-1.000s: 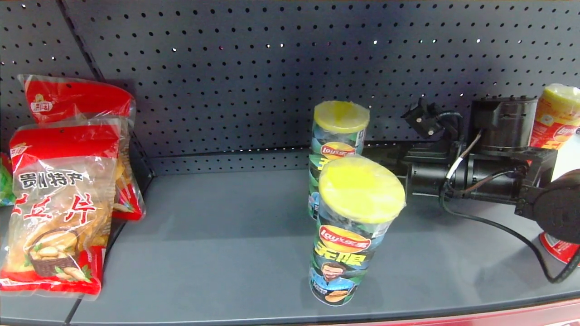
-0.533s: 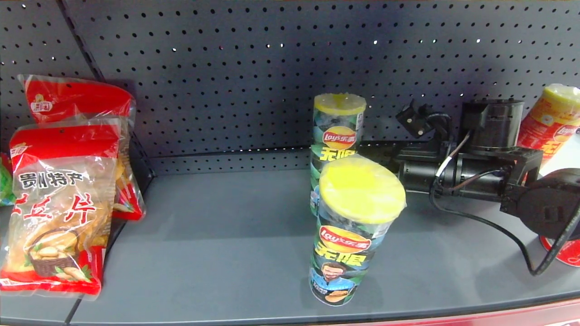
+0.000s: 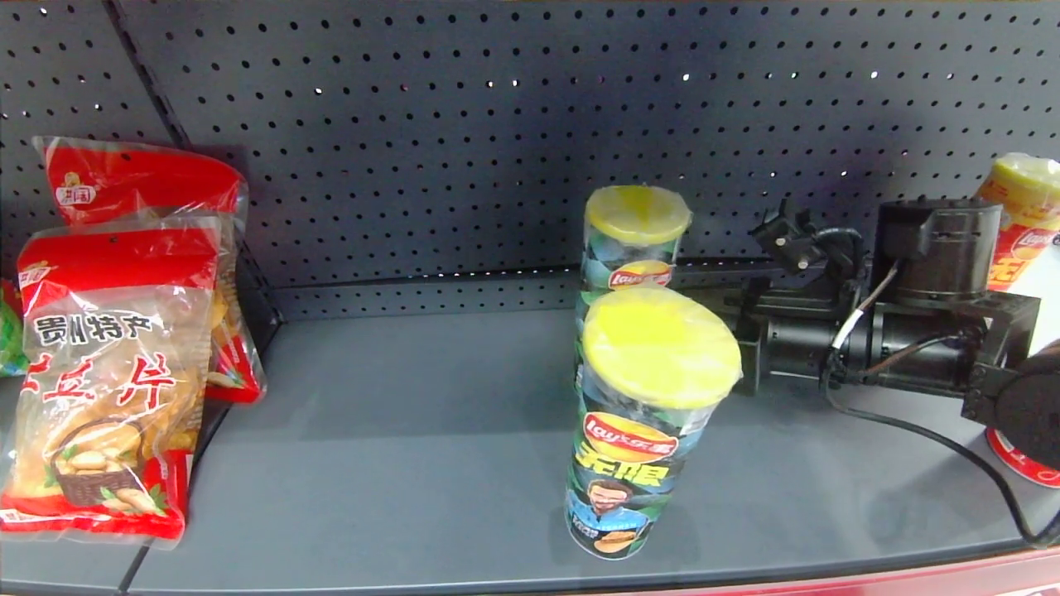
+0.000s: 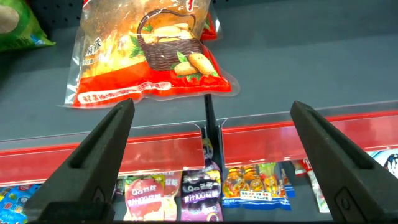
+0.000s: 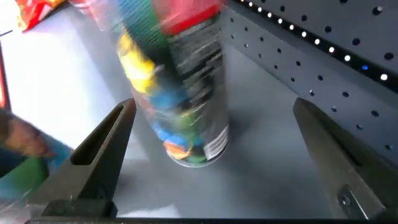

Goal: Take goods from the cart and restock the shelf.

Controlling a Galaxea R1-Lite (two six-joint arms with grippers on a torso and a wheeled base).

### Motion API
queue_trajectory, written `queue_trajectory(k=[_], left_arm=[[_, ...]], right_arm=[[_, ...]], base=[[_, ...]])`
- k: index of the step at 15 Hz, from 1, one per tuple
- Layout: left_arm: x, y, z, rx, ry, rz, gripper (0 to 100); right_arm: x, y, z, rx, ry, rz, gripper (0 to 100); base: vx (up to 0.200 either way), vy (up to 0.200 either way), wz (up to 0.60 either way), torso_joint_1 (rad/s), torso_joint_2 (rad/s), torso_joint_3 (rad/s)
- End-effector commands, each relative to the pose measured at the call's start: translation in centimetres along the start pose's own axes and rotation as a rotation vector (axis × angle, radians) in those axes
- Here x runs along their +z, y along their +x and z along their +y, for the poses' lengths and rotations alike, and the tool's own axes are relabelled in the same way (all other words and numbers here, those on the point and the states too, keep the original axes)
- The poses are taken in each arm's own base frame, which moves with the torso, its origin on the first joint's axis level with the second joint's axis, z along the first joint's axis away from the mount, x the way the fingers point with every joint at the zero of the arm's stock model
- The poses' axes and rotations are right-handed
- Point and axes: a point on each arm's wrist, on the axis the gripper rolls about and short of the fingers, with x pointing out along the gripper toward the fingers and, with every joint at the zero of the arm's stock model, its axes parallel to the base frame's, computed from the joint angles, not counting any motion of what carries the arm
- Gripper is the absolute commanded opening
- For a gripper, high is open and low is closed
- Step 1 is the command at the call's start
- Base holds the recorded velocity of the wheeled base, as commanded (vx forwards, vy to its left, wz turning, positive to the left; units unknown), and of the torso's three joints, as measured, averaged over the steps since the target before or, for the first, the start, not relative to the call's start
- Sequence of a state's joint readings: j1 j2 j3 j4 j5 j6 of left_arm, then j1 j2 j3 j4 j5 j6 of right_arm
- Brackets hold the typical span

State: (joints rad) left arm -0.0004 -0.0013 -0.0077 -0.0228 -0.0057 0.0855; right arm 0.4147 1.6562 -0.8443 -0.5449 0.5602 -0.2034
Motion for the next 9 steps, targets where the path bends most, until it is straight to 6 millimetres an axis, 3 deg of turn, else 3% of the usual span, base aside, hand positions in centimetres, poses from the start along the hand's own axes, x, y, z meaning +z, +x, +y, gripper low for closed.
queue_trajectory(k=[1,9], left_arm=[[0.0,0.0,0.0,0.000,0.000,0.001,100],[0.0,0.0,0.0,0.000,0.000,0.001,100]], right_arm=[[0.5,-1.0,0.7,0.003,-0.013,-0.019,100],[0.1,-3.6,2.2,-0.005,-0.014,-0.022,100]], base=[[0.000,0.000,0.00,0.000,0.00,0.000],[0.000,0.000,0.00,0.000,0.00,0.000]])
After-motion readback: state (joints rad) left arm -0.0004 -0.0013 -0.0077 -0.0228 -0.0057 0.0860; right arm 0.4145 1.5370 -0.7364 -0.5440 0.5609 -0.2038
